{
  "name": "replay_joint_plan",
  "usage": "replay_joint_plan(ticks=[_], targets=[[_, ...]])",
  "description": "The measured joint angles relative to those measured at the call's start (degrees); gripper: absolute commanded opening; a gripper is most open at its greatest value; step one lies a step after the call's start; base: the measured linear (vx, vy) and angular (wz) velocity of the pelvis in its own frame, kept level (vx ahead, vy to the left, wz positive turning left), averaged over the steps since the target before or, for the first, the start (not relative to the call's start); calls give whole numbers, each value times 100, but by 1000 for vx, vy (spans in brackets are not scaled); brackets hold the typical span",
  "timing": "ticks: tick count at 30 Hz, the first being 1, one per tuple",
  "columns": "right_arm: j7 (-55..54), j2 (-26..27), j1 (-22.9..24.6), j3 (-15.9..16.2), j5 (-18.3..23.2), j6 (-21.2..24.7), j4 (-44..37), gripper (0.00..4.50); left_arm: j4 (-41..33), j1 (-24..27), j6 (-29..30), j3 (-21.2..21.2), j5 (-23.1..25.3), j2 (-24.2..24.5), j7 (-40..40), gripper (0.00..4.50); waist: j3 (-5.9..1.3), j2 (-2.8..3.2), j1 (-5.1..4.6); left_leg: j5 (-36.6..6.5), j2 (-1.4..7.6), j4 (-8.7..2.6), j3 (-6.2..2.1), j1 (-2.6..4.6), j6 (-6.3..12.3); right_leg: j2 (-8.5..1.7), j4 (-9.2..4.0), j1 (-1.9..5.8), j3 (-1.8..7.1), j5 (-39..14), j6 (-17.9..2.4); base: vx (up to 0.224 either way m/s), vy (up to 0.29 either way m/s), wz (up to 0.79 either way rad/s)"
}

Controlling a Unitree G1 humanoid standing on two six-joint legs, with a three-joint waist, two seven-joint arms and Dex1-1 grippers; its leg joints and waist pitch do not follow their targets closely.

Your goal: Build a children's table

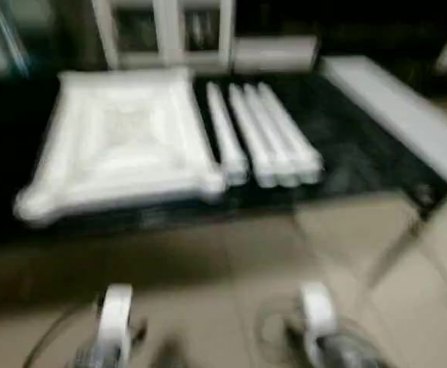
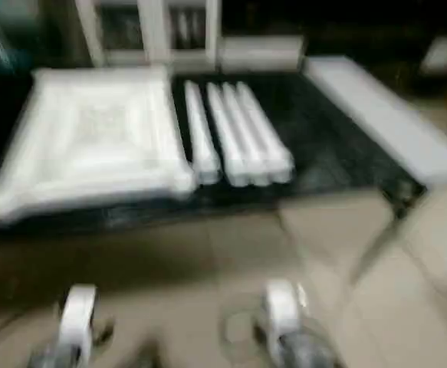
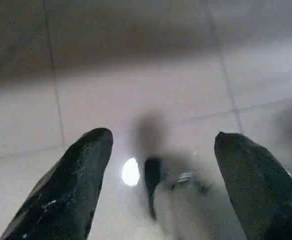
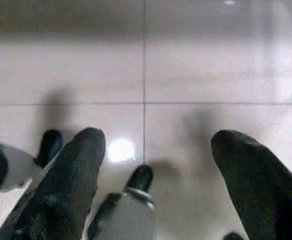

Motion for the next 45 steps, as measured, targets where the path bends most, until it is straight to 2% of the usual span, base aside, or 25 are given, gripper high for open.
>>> replay_joint_plan(ticks=[1, 4, 7, 9, 12, 14, 17, 19, 20, 22, 24, 25, 28, 29, 31, 32, 33, 34, 36, 37, 39, 40, 41, 44, 45], targets=[[221, 25, 259, 90, -6, 3, -326, 369, -231, 322, -153, -112, 71, 41, -94, 371, 25, 41, -19, 1, 89, -7, 109, 35, 3, 27, -100, 81, 2, 31, -4, -168, 19, 44], [645, 23, 928, 151, 215, 107, -1563, 369, -976, 1030, -507, -284, 139, 76, -251, 371, 64, 54, -50, -1, 72, -38, 115, 61, 5, 19, -269, 181, 6, 39, 34, -26, 52, 5], [796, -64, 1620, 102, 631, 122, -3145, 369, -2093, 1527, -945, -195, 26, 137, -307, 371, 54, 4, -72, 1, 51, -120, 119, 43, 7, 12, -448, 204, 6, 73, 76, -24, 87, -6], [796, -79, 1843, 50, 860, 60, -3996, 369, -2939, 1737, -930, -60, -142, 255, -394, 371, 31, -58, -121, 36, 35, -120, 134, 1, 57, -21, -465, 188, 1, 194, 104, 5, 26, -6], [779, -145, 1980, -48, 1059, -29, -5057, 369, -4220, 1937, -702, 135, -383, 388, -456, 371, 9, -97, -196, 77, 27, -124, 149, 20, 105, -38, -454, 175, 4, 272, 164, 0, 0, 0], [749, -177, 2013, -224, 1168, -32, -6018, 369, -5589, 2113, -87, 105, -639, 517, -646, 371, 15, -144, -195, 77, 31, -138, 148, 11, 103, -32, -451, 157, 3, 271, 168, 0, 0, 0], [645, -201, 1554, -516, 1508, 277, -6928, 369, -6860, 1824, 497, 83, -875, 641, -707, 371, -5, -135, -208, 86, 30, -151, 159, 13, 88, -30, -437, 142, 8, 281, 154, 0, 0, 0], [354, -211, 1118, -705, 1606, 544, -7068, 369, -7164, 1403, 721, 98, -960, 574, -546, 371, -26, -148, -204, 93, 30, -151, 173, 0, 79, -29, -415, 110, 17, 274, 161, 0, 0, 0], [143, -269, 932, -749, 1512, 617, -7055, 369, -7167, 1164, 879, 118, -919, 496, -387, 371, -36, -168, -196, 101, 30, -138, 175, -5, 73, -29, -399, 102, 20, 273, 163, 0, 0, 0], [-557, -293, 262, -1002, 1299, 881, -6731, 369, -6917, 320, 1287, 208, -802, 287, 22, 371, -33, -177, -197, 132, 22, -126, 198, -41, 60, -31, -336, 31, 58, 275, 175, 0, 0, 0], [-1093, -188, -146, -1278, 1282, 1150, -6430, 369, -6637, -223, 1455, 255, -697, 89, 385, 371, -49, -196, -219, 145, 21, -127, 200, -33, 37, -23, -325, 27, 74, 291, 202, 0, 0, 0], [-1277, -207, -236, -1345, 1206, 1270, -6278, 369, -6406, -435, 1497, 206, -401, 2, 713, 371, -55, -203, -233, 143, 21, -127, 201, -27, 37, -20, -326, 28, 81, 291, 203, 0, 0, 0], [-1338, -264, -186, -1233, 904, 1519, -6187, 369, -6099, -438, 1326, 154, 156, -71, 1286, 371, -53, -201, -366, 139, 16, -124, 203, -56, 43, -15, -332, -3, 104, 307, 231, 0, 0, 0], [-1252, -261, -155, -1191, 916, 1644, -6254, 369, -6217, -370, 1460, 127, 176, -120, 1343, 371, -53, -201, -411, 137, 16, -115, 200, -84, 48, -12, -331, -26, 108, 312, 237, 0, 0, 0], [-1233, -228, -155, -1047, 909, 1711, -6417, 369, -6420, -350, 1683, 30, 232, -161, 1392, 371, -51, -199, -434, 133, 20, -97, 198, -100, 57, -9, -324, -38, 108, 313, 236, 0, 0, 0], [-1231, -222, -147, -974, 896, 1707, -6543, 369, -6579, -345, 1790, -24, 217, -160, 1367, 371, -55, -171, -469, 137, -33, -82, 47, -189, 130, -37, -336, -19, 4, 314, 235, -19, -2, 21], [-1233, -216, -132, -931, 875, 1698, -6658, 369, -6766, -347, 1905, -71, 155, -162, 1304, 371, -54, -148, -505, 144, -48, -51, -64, -244, 154, -50, -364, 8, -89, 314, 235, 4, 3, 51], [-1233, -216, -137, -873, 830, 1684, -6734, 369, -6975, -344, 2020, -103, 86, -174, 1215, 371, -50, -107, -533, 154, -84, 13, -231, -316, 191, -81, -379, 53, -249, 306, 221, 4, 3, 51], [-1236, -208, -136, -770, 806, 1684, -6757, 369, -7067, -322, 2082, -105, 63, -196, 1205, 371, -9, -46, -503, 180, -130, 22, -378, -334, 235, -140, -433, 193, -440, 249, 165, -14, 6, 59], [-1234, -201, -123, -701, 798, 1695, -6762, 369, -7063, -319, 2094, -100, 134, -205, 1250, 371, 30, 12, -481, 168, -128, 21, -414, -310, 216, -163, -504, 315, -545, 239, 174, -35, 10, 58], [-1230, -180, -101, -657, 793, 1734, -6767, 369, -7055, -324, 2092, -99, 230, -236, 1324, 371, 84, 73, -459, 159, -123, 12, -419, -267, 203, -182, -595, 523, -659, 177, 245, -15, 20, 50], [-1230, -177, -99, -658, 788, 1757, -6782, 369, -7045, -324, 2094, -102, 283, -243, 1339, 371, 116, 87, -445, 151, -124, 6, -404, -235, 218, -186, -633, 645, -674, 137, 274, 4, 18, 75], [-1231, -177, -100, -659, 780, 1773, -6788, 369, -7038, -324, 2115, -116, 315, -239, 1338, 371, 132, 94, -432, 137, -125, 4, -383, -207, 241, -189, -658, 726, -674, 90, 296, 26, 11, 75], [-1237, -186, -101, -671, 771, 1842, -6805, 369, -7038, -327, 2189, -221, 328, -242, 1338, 371, 136, 101, -395, 96, -131, 23, -284, -184, 327, -224, -766, 1003, -680, -12, 411, 74, 32, 89], [-1240, -187, -104, -670, 772, 1847, -6805, 369, -7037, -330, 2206, -247, 329, -244, 1337, 371, 134, 105, -390, 109, -149, 20, -269, -185, 371, -218, -807, 1057, -670, -56, 424, 59, 27, 39]])
